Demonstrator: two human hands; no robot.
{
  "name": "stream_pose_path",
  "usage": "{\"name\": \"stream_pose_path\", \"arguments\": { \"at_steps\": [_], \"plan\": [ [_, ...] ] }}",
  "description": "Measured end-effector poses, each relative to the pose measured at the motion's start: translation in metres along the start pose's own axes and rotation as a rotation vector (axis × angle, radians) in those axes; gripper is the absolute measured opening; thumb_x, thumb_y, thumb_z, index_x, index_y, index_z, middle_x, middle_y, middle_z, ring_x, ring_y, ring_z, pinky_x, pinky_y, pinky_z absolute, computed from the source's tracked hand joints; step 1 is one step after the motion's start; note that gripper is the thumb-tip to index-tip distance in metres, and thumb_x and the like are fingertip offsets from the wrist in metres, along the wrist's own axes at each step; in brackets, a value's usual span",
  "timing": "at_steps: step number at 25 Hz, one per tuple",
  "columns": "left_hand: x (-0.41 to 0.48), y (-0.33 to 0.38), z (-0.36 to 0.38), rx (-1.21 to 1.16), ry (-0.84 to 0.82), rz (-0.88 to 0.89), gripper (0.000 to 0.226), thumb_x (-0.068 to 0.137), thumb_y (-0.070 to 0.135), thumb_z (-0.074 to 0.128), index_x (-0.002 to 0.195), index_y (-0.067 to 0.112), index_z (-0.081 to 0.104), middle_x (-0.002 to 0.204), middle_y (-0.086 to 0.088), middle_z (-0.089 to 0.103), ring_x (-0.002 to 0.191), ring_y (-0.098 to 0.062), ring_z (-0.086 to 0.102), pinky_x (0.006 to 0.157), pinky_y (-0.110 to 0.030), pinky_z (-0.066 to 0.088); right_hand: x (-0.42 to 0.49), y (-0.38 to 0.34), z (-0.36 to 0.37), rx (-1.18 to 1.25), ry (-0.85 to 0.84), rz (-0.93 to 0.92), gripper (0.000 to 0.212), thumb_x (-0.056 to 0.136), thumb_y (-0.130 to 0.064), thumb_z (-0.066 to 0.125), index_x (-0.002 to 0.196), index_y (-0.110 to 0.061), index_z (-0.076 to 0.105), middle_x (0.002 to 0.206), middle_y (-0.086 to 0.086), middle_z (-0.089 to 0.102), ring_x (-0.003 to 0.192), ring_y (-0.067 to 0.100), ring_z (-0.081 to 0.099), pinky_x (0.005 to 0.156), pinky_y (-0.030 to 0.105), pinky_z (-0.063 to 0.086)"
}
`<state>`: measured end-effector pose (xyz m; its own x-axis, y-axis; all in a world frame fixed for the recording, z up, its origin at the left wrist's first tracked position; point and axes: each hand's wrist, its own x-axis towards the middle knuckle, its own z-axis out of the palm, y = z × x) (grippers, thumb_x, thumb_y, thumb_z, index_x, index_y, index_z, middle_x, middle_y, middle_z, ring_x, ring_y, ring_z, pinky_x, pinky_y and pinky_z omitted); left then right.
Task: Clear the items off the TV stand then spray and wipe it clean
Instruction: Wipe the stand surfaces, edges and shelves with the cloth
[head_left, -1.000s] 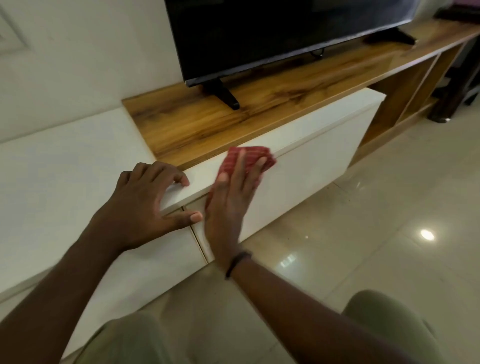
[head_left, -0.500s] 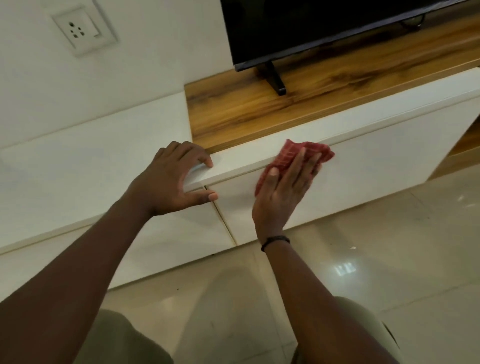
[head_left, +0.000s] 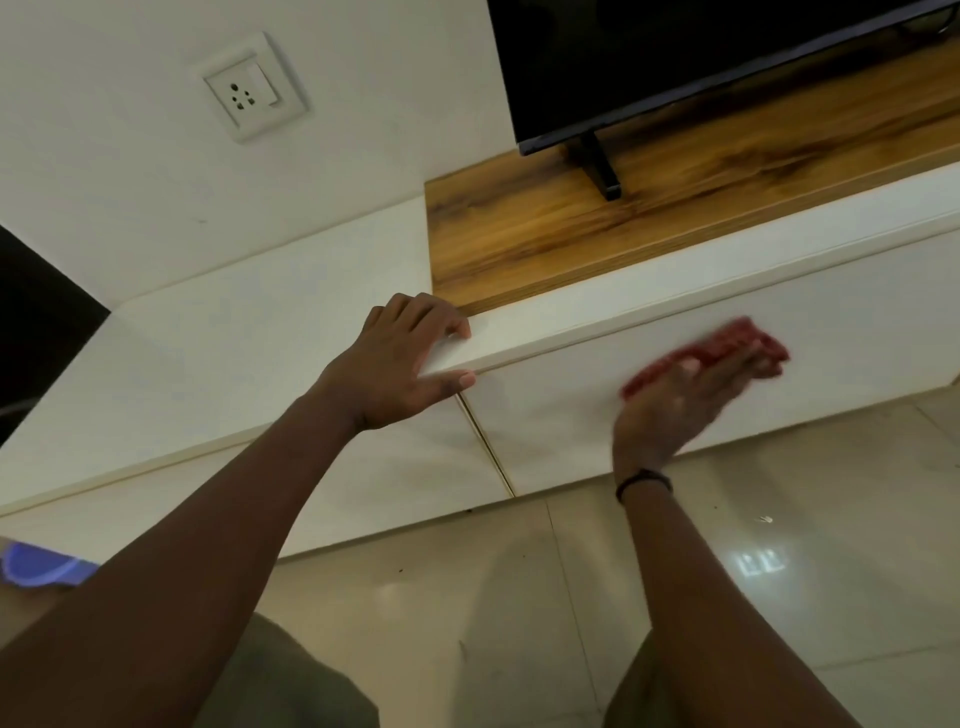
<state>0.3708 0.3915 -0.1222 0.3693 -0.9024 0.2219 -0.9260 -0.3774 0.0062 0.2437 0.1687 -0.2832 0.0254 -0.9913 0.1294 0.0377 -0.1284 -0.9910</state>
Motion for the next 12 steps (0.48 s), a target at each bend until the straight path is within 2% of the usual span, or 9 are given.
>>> {"name": "stream_pose_path", "arguments": {
  "at_steps": [2,4,6,9,12],
  "plan": [
    [-0.001,-0.003,0.002,0.003,-0.002,0.015,0.045,0.095,0.068,0.048,0.125,0.035,0.046,0.129,0.016,0.042,0.117,-0.01,0.037,0.098,-0.031,0.031,0.006,0.01,-0.007,0.17,0.005,0.216,0.063,0.11,-0.041,0.024,0.165,-0.019,0.002,0.173,0.009,-0.007,0.159,0.032,0.001,0.127,0.048,0.008],
    [0.0,-0.004,0.003,0.014,-0.004,0.026,0.045,0.096,0.068,0.047,0.125,0.034,0.046,0.13,0.015,0.042,0.118,-0.011,0.038,0.098,-0.03,0.029,-0.02,0.003,0.002,0.187,-0.042,0.279,0.063,0.111,-0.034,0.028,0.165,-0.011,0.003,0.173,0.014,-0.007,0.159,0.034,0.0,0.127,0.041,0.005],
    [0.001,-0.002,0.002,0.027,-0.008,0.031,0.045,0.096,0.067,0.046,0.126,0.033,0.047,0.131,0.013,0.043,0.119,-0.013,0.039,0.099,-0.031,0.029,-0.069,-0.015,0.016,0.095,-0.126,0.172,0.065,0.109,-0.03,0.032,0.163,-0.003,0.008,0.171,0.022,-0.001,0.159,0.038,0.003,0.129,0.048,0.007],
    [-0.001,-0.002,0.001,0.028,-0.009,0.029,0.046,0.096,0.067,0.046,0.126,0.031,0.047,0.131,0.011,0.043,0.119,-0.014,0.039,0.098,-0.031,0.03,-0.127,-0.031,0.026,-0.091,-0.316,-0.231,0.067,0.107,-0.03,0.036,0.163,-0.009,0.005,0.17,0.022,0.001,0.158,0.035,-0.006,0.128,0.054,0.003],
    [0.0,-0.004,0.003,0.018,0.005,0.03,0.046,0.096,0.067,0.046,0.126,0.032,0.047,0.131,0.011,0.043,0.119,-0.014,0.039,0.098,-0.033,0.031,-0.096,-0.029,0.029,-0.079,-0.262,-0.333,0.066,0.106,-0.035,0.033,0.163,-0.015,0.006,0.171,0.016,0.005,0.159,0.031,-0.006,0.129,0.052,0.001]
  ]
}}
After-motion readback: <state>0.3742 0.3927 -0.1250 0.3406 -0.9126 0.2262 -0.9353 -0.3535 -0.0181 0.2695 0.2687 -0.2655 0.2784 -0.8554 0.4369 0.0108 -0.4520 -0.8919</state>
